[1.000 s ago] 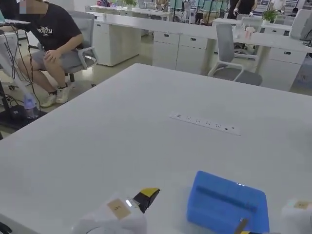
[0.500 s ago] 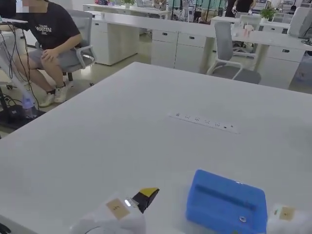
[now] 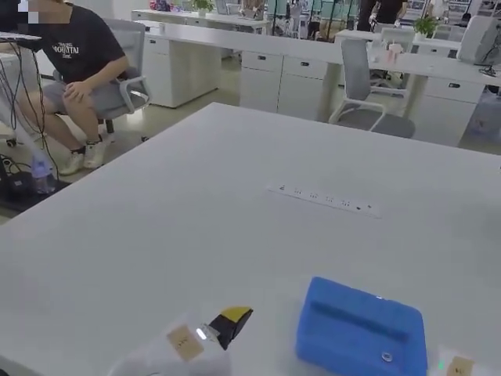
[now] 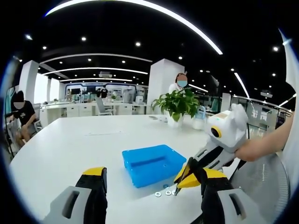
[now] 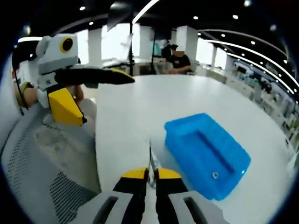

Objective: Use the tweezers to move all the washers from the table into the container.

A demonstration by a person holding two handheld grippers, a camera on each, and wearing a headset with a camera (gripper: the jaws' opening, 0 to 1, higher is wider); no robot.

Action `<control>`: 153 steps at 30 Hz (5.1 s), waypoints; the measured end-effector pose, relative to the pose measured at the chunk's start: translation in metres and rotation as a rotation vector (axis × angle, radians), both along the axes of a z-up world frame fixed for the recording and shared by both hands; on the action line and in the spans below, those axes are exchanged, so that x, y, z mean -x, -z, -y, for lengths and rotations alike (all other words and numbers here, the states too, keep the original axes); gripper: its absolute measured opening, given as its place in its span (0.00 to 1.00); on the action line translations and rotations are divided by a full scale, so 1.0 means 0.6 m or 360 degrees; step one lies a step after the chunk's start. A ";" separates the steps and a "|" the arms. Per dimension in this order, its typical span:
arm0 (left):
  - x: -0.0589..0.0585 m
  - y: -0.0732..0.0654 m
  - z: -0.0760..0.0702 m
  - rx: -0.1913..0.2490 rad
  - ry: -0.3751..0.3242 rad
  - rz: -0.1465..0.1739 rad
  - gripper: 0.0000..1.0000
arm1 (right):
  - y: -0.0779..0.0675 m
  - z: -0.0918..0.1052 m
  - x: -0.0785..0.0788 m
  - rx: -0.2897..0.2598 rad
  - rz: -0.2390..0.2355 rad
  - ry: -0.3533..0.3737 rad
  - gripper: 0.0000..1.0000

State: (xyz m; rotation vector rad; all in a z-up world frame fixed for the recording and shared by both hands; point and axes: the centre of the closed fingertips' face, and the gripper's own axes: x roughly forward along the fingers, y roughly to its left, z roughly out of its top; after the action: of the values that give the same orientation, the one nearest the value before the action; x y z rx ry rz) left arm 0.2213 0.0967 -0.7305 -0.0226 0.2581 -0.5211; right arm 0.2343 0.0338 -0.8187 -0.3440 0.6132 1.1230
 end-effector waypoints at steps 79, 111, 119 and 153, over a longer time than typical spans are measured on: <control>-0.006 -0.007 -0.015 -0.0055 -0.0053 0.0095 0.95 | -0.133 0.052 -0.143 -0.0274 -0.0196 0.0420 0.04; -0.006 0.004 -0.014 -0.0074 -0.0039 0.0052 0.92 | -0.046 0.048 -0.199 -0.0173 -0.0325 0.0420 0.03; -0.006 0.006 -0.015 -0.0068 -0.0039 0.0041 0.91 | -0.036 0.037 -0.210 -0.0146 -0.0323 0.0400 0.03; -0.004 0.005 -0.015 -0.0078 -0.0046 0.0032 0.90 | -0.004 0.036 -0.203 0.0000 -0.0200 0.0311 0.04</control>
State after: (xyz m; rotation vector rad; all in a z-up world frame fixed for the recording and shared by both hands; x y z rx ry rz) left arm 0.2237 0.1054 -0.7337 0.0265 0.2504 -0.4859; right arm 0.3563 0.0121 -0.8165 -0.2095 0.7415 0.9618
